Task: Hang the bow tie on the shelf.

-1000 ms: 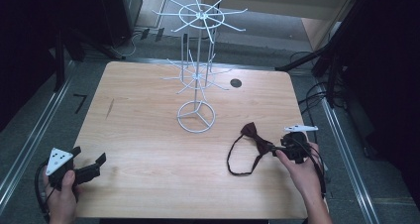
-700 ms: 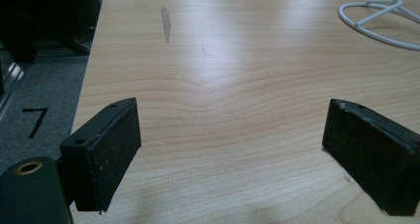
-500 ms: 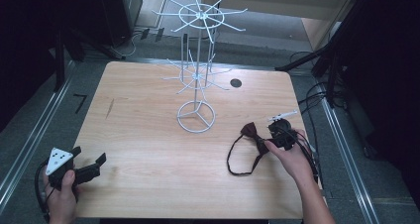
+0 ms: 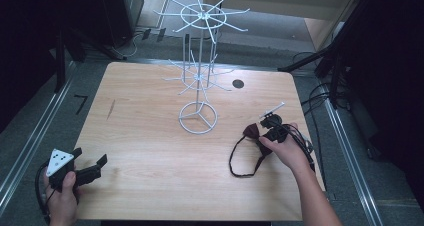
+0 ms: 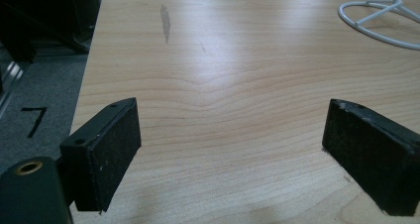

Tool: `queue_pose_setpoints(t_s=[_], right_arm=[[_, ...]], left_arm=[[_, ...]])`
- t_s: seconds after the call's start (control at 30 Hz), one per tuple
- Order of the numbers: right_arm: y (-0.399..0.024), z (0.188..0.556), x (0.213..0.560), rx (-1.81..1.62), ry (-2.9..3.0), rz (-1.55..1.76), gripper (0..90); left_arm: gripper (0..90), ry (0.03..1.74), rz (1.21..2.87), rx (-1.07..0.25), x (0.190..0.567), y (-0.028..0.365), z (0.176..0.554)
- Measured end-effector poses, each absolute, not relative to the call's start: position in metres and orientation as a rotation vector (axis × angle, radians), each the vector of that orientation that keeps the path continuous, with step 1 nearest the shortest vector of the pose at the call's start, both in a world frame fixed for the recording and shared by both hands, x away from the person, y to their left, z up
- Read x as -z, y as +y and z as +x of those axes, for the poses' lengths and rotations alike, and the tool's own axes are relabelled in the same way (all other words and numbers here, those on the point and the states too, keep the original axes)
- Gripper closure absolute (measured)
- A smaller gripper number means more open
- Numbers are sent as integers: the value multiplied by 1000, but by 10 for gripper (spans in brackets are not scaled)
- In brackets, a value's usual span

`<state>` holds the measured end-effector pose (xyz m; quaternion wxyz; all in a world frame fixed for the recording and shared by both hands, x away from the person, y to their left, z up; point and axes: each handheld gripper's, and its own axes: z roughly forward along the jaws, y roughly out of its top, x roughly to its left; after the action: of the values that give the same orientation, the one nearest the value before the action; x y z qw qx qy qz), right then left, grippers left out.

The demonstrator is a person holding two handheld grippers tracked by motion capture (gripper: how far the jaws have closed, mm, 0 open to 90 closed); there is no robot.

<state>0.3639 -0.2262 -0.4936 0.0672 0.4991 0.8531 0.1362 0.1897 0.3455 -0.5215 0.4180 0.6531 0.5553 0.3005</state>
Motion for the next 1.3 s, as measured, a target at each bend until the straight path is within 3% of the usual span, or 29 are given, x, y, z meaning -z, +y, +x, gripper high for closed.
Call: queue_pose_setpoints(t_s=[0.83,1.3], right_arm=[[-223,373,505,-339,2641,1538,741],[-226,361,501,-557,2556,1499,764]], left_arm=[[88,1401,1660,-747,521,344,191],[89,1403,1660,-748,521,344,192]])
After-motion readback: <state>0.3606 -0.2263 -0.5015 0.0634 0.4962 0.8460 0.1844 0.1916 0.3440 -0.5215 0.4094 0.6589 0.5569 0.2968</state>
